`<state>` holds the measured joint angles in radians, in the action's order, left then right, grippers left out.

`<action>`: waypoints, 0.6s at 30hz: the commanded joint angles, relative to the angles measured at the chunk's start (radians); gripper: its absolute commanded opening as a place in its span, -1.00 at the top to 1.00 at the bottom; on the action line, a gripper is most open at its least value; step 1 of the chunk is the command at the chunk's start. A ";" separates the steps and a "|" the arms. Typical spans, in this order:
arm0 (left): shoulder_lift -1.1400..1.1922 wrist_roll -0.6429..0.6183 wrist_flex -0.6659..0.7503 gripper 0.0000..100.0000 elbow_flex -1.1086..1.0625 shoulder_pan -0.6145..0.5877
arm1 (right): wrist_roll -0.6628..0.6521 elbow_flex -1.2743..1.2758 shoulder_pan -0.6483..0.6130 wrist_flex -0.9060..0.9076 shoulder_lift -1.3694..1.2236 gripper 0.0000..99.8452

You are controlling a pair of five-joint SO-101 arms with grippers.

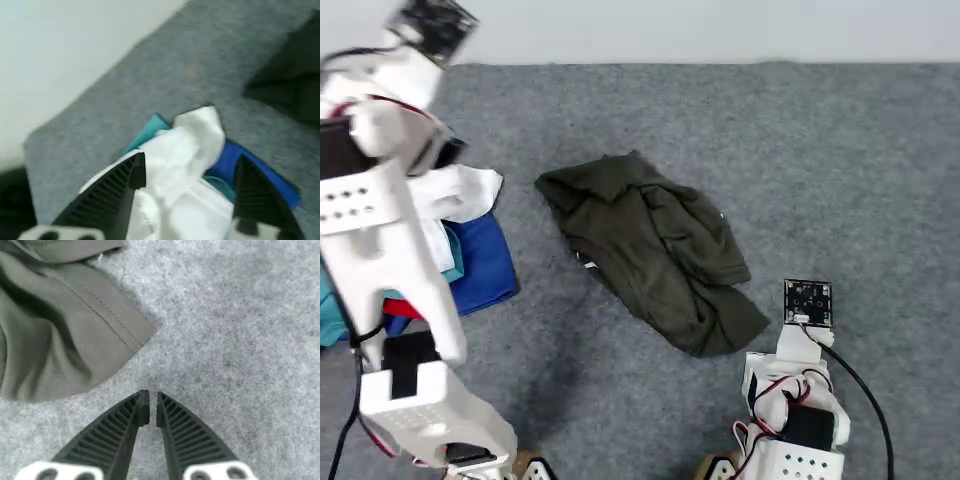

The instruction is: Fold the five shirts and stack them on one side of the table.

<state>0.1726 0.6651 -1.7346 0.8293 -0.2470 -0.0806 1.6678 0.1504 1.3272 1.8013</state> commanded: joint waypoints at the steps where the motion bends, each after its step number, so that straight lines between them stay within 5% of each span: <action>1: -0.137 -0.002 -0.023 0.44 -0.162 0.074 | 0.006 0.014 -0.002 -0.018 0.012 0.93; 10: -0.437 -0.014 -0.006 0.44 -0.694 0.311 | 0.006 0.014 -0.002 -0.018 0.012 0.93; 18: -0.528 -0.233 0.077 0.44 -0.932 0.519 | 0.006 0.014 -0.002 -0.018 0.012 0.93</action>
<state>-0.3076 0.5056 -1.6916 -0.0606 0.1979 -0.0806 1.6678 0.1504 1.3272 1.8013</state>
